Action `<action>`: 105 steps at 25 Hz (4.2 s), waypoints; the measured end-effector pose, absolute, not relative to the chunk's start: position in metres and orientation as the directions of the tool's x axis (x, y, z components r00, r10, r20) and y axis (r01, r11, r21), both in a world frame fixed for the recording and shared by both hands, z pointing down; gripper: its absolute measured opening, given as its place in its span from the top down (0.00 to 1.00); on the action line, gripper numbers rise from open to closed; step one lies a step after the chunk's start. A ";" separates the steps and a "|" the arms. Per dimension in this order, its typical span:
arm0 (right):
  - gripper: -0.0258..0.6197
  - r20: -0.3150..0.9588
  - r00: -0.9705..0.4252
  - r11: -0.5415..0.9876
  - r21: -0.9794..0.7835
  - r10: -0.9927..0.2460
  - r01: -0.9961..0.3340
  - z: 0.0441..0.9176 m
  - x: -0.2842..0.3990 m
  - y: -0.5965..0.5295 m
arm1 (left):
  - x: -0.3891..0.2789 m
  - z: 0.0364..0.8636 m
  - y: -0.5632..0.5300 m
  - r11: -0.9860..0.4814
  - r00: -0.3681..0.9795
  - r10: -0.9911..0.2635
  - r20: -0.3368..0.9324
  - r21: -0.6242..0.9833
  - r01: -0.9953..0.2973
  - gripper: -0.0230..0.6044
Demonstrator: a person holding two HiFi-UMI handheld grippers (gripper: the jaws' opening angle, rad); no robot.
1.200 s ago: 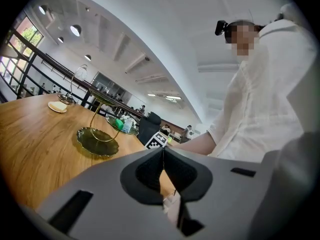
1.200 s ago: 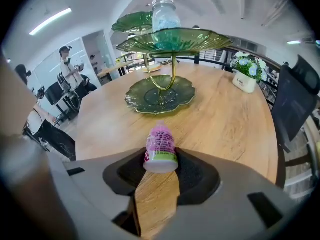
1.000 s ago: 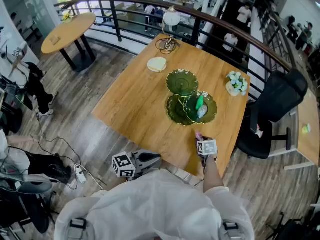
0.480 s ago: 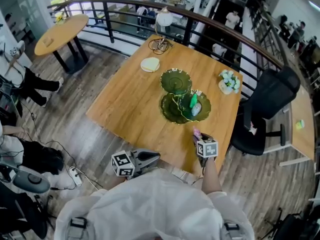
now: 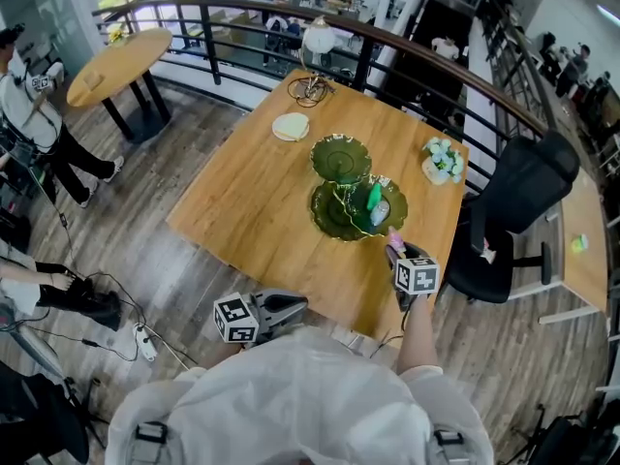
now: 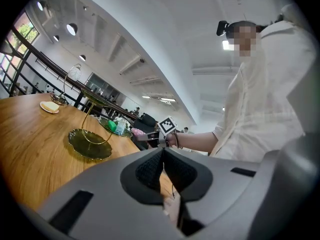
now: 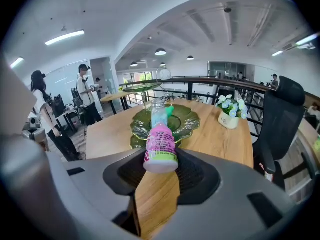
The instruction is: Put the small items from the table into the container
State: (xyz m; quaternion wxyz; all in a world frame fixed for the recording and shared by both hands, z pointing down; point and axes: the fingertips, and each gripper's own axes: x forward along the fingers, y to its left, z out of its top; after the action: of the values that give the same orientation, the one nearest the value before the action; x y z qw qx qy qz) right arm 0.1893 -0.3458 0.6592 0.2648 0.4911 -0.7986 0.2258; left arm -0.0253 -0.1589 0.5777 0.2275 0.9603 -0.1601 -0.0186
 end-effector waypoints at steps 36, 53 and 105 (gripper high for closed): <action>0.69 0.630 -0.306 0.406 0.016 -0.714 -0.914 0.653 0.193 -0.436 | -0.042 0.581 -0.166 -0.814 0.926 -0.373 0.062 0.458 -0.359 0.95; 0.68 0.526 -0.344 0.389 -0.026 -0.778 -0.921 0.628 0.193 -0.379 | -0.025 0.580 -0.161 -0.837 0.947 -0.319 0.044 0.455 -0.303 0.95; 0.94 0.250 -0.568 0.496 -0.299 -0.784 -0.815 0.597 0.121 -0.174 | 0.021 0.590 -0.157 -0.868 0.981 -0.189 0.042 0.459 -0.187 0.95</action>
State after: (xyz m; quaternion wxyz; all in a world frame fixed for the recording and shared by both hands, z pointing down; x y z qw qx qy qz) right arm 0.1213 -0.1740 0.5968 0.0404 0.4628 -0.8639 0.1947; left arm 0.0206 -0.1575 0.5904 0.2373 0.9666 -0.0972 -0.0020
